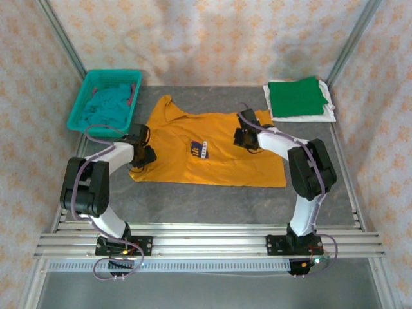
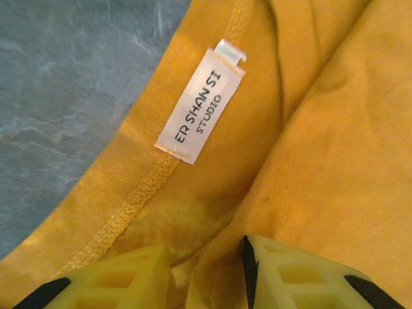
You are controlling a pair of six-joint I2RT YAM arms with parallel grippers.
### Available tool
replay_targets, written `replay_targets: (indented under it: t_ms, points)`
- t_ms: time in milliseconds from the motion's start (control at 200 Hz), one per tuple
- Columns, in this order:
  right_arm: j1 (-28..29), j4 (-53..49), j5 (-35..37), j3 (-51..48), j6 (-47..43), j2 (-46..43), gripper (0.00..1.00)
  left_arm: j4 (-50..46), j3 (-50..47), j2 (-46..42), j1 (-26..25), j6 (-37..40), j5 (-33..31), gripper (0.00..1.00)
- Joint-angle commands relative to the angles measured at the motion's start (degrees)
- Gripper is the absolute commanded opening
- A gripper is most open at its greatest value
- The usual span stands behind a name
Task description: Fold and stack the t-shirts
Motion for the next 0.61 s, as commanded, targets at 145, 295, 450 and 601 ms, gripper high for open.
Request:
replay_targets:
  t_ms: [145, 295, 450, 601]
  points:
    - [-4.1, -2.5, 1.1, -3.0, -0.2, 2.5, 0.18, 4.5, -5.1, 1.8, 6.4, -4.3, 6.5, 0.35]
    - [-3.6, 1.2, -3.2, -9.4, 0.3, 0.6, 0.18, 1.8, -9.0, -1.5, 6.9, -3.6, 6.6, 0.36]
    - [-3.2, 1.5, -3.9, -15.5, 2.4, -2.4, 0.17, -0.6, -12.6, -4.9, 6.8, -3.6, 8.7, 0.36]
    - [-3.2, -0.6, -2.5, -18.4, 5.0, -4.6, 0.17, -3.8, -13.7, -8.5, 6.5, -3.1, 7.7, 0.36]
